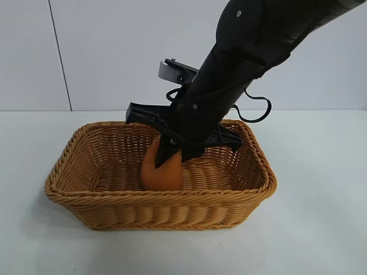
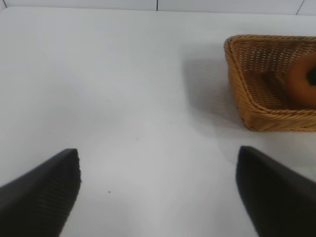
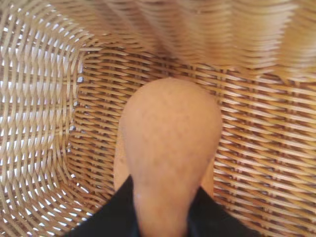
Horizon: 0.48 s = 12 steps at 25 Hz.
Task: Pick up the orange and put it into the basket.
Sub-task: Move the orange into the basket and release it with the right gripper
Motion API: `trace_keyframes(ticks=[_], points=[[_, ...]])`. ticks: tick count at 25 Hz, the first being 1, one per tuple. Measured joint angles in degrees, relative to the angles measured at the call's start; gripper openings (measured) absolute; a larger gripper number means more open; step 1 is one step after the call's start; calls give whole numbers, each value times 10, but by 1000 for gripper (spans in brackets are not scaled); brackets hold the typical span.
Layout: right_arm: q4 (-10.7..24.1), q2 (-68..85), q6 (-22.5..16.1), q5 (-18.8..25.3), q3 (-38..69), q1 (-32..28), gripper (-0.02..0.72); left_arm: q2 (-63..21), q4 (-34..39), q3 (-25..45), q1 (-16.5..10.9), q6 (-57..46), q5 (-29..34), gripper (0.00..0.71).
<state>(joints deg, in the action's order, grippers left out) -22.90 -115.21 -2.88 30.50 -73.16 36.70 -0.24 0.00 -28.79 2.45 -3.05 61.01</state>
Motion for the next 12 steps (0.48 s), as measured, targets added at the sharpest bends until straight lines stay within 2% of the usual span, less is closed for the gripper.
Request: trace_keyframes(ticks=[4, 9, 10, 12], points=[[6, 7, 2, 42, -1, 0, 686, 0, 0, 0, 0, 0, 0, 613], [48, 26, 1, 88, -39, 0, 694, 0, 0, 0, 0, 0, 0, 613], [80, 31, -11, 131, -85, 0, 694, 0, 0, 0, 0, 0, 0, 613], [113, 31, -26, 192, -134, 0, 694, 0, 0, 0, 0, 0, 0, 613]])
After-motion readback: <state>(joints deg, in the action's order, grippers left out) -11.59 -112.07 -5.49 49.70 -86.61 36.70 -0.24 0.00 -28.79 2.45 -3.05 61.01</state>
